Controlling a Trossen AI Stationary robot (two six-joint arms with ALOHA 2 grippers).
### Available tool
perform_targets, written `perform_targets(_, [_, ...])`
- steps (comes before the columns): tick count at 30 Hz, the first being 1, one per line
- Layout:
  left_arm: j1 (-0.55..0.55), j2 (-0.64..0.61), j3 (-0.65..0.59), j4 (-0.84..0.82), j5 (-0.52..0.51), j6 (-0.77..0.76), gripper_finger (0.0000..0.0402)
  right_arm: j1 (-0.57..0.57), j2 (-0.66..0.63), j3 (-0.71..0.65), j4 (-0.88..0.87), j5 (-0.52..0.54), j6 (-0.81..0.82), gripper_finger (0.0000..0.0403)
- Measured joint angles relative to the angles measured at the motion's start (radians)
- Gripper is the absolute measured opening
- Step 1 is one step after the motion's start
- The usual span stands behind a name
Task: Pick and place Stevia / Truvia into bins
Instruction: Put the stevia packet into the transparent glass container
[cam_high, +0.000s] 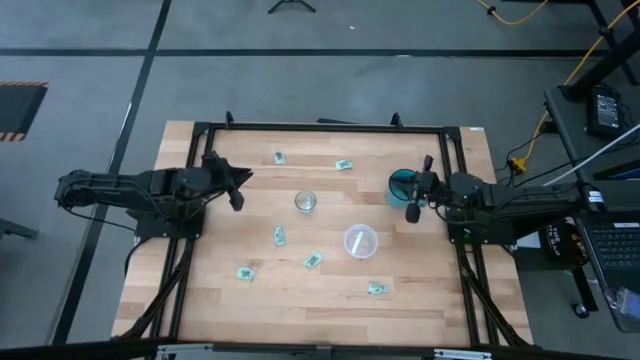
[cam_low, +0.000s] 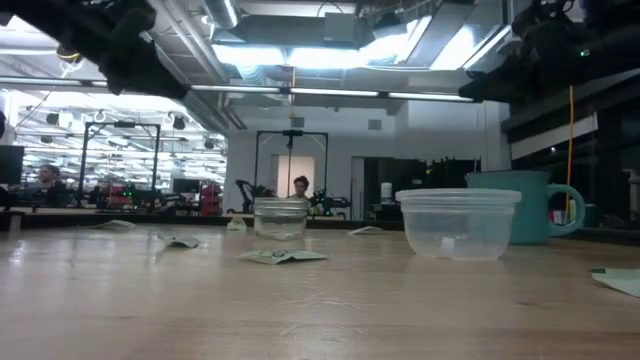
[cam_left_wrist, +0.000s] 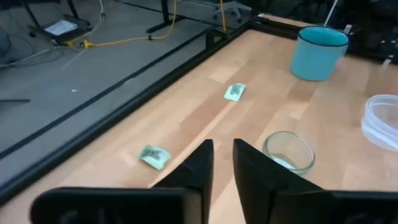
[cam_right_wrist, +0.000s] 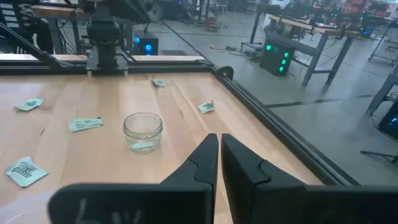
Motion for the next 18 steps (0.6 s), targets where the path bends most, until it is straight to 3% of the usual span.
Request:
perform_targets(5, [0.0, 0.05, 0.023, -0.017, 0.007, 0.046, 0.0106, 0.0, 0.001, 0.0, 0.01, -0.008, -0.004, 0.0026])
perform_targets(11, [0.0, 0.09, 0.023, -0.04, 0.008, 0.082, 0.0162, 0.001, 0.001, 0.0, 0.006, -0.13, -0.049, 0.0026])
perform_targets(18, [0.0, 0.173, 0.023, -0.082, -0.06, 0.068, 0.0209, 0.0, 0.001, 0.0, 0.006, -0.129, -0.05, 0.0026])
